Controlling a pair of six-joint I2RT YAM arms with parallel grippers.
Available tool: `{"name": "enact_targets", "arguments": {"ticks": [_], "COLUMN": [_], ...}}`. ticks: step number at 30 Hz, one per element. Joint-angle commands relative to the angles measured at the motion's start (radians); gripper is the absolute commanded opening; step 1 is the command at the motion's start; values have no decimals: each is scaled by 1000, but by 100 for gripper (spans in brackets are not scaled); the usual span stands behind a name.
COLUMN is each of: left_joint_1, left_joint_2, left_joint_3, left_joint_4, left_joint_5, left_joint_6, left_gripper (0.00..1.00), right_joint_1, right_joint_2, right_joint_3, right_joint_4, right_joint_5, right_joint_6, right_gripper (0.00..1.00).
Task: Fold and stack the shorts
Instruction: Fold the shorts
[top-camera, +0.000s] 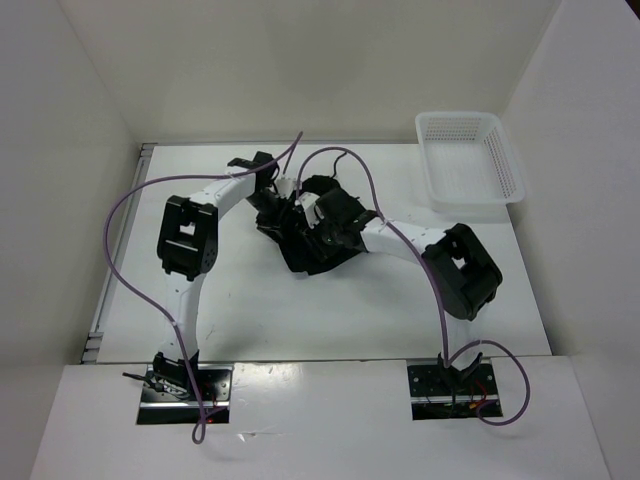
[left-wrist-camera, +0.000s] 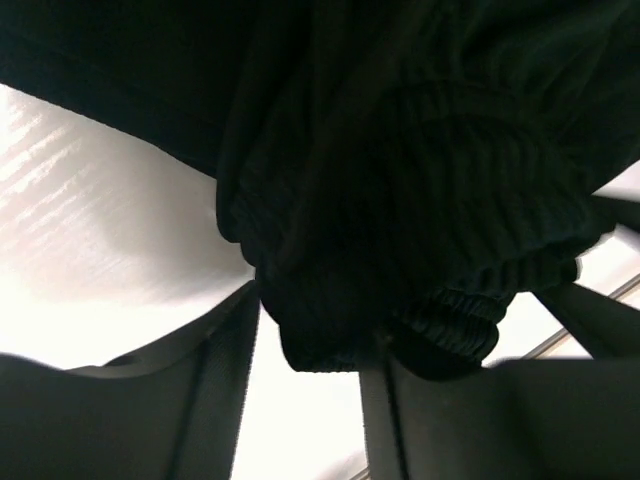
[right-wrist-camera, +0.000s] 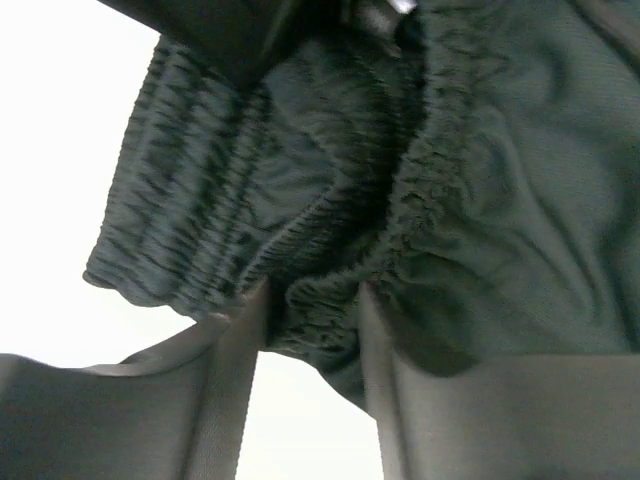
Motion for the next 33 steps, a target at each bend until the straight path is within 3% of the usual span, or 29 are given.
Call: {"name": "enact_targets", "arguments": {"ticks": [1, 2, 7, 8, 12, 18, 24, 33], "left_joint_1": [3, 3, 3, 3, 34, 54, 65, 129], "left_joint_2": [16, 27, 50, 50, 18, -71, 44, 217], "left_joint_3": [40, 40, 77, 77, 115, 175, 229, 367], "left_joint_4": [57, 57, 57, 57, 57, 68, 59, 37], "left_joint_5": [32, 47, 105, 106, 151, 201, 198, 239], "left_joint_6": [6, 6, 6, 6, 6, 6, 6, 6], "left_gripper": [49, 47, 25, 22, 12, 11, 11, 19], "right_joint_1": [22, 22, 22, 22, 22, 22, 33, 68], "right_joint_2": [27, 27, 45, 45, 45, -24, 17, 156], "right_joint_3": [48, 48, 48, 48, 84, 212, 280, 295], "right_joint_4": [42, 57, 71, 81, 81, 19, 9, 49], "right_joint_5": [7, 40, 79, 79, 60, -109, -145, -99], "right_joint_6": [40, 51, 37, 37, 16, -23, 0, -44], "right_gripper": [44, 32, 11, 1, 0, 0, 0, 0]}}
